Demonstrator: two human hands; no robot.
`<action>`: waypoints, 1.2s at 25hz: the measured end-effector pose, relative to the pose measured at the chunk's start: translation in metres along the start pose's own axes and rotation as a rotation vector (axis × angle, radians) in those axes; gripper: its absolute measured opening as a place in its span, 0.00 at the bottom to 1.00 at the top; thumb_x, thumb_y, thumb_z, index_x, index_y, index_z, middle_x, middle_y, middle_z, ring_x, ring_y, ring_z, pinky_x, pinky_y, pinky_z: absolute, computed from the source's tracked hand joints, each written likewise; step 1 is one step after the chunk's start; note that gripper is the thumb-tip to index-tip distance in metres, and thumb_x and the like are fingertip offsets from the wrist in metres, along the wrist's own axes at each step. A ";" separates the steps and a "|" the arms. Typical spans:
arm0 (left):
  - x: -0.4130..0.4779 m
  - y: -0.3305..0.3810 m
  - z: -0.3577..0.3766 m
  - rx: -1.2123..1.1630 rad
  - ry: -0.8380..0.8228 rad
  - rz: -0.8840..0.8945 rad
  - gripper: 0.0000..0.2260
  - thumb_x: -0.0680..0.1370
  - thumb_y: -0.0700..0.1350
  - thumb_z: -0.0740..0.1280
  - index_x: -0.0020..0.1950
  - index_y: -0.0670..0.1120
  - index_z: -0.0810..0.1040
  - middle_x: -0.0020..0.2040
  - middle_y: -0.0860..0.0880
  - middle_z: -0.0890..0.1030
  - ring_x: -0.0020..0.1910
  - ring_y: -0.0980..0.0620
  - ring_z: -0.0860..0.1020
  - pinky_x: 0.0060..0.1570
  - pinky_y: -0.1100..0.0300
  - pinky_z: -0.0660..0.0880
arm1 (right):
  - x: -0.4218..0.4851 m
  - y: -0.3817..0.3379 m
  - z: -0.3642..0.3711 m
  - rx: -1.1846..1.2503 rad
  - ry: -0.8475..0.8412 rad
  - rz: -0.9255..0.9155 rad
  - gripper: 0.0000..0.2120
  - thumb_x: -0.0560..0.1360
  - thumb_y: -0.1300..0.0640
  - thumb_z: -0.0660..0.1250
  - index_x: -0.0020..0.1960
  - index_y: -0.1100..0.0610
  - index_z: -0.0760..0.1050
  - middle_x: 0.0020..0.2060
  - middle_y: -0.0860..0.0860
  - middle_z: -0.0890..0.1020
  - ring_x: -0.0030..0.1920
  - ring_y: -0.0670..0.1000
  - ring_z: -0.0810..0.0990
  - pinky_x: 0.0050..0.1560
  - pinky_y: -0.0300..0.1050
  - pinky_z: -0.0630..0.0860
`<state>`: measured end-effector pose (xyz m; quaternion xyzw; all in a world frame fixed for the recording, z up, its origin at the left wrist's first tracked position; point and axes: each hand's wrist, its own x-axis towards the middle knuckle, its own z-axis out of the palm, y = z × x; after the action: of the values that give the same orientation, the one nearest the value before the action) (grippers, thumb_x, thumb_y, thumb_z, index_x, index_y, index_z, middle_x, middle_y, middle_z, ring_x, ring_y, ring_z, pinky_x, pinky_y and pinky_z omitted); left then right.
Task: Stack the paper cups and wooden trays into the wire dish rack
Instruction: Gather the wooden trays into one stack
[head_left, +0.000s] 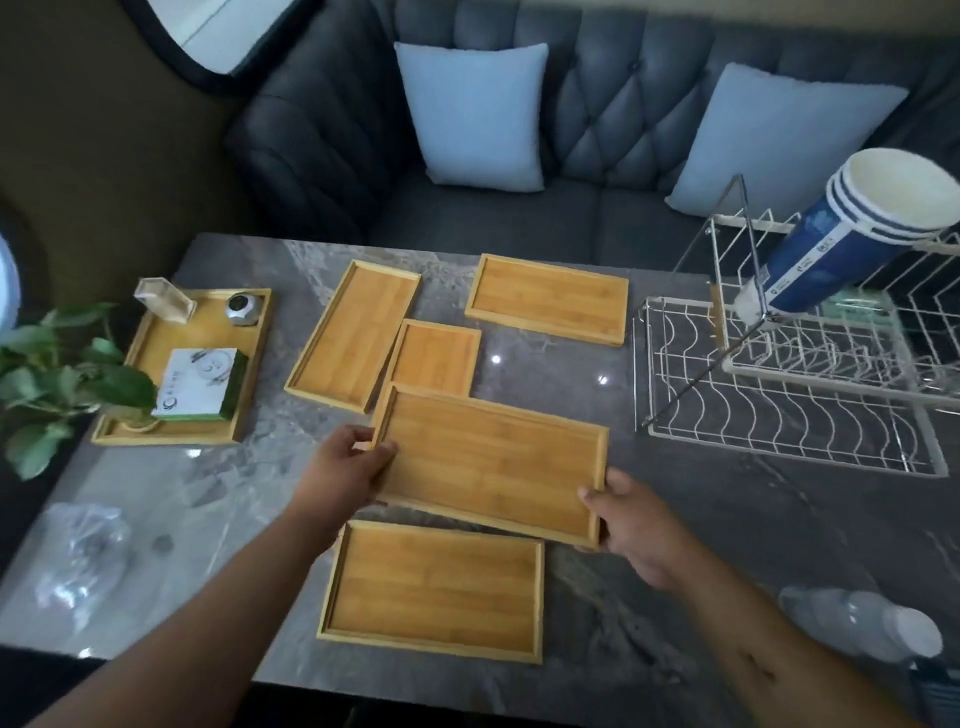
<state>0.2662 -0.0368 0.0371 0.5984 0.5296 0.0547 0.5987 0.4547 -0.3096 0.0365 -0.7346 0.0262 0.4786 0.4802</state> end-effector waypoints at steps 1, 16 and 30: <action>-0.003 -0.008 -0.004 0.108 0.050 0.038 0.04 0.80 0.48 0.72 0.52 0.50 0.79 0.47 0.42 0.84 0.41 0.46 0.83 0.29 0.56 0.81 | 0.003 0.002 0.006 -0.180 0.037 -0.033 0.08 0.85 0.57 0.60 0.54 0.56 0.78 0.51 0.59 0.84 0.48 0.58 0.84 0.48 0.60 0.84; -0.024 -0.113 -0.048 0.811 0.116 -0.011 0.11 0.79 0.56 0.64 0.58 0.56 0.80 0.51 0.53 0.85 0.45 0.50 0.80 0.41 0.57 0.77 | -0.008 0.063 0.063 -0.766 0.091 0.119 0.03 0.81 0.57 0.62 0.54 0.56 0.70 0.50 0.56 0.81 0.41 0.58 0.85 0.30 0.50 0.85; -0.027 -0.129 -0.044 0.707 0.070 -0.064 0.10 0.80 0.53 0.65 0.60 0.55 0.78 0.51 0.51 0.82 0.43 0.51 0.80 0.37 0.58 0.77 | -0.004 0.093 0.062 -0.752 0.160 0.115 0.07 0.79 0.51 0.67 0.50 0.52 0.70 0.45 0.53 0.82 0.42 0.57 0.85 0.39 0.57 0.86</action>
<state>0.1501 -0.0621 -0.0356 0.7495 0.5545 -0.1303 0.3373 0.3642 -0.3161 -0.0292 -0.8917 -0.0725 0.4222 0.1463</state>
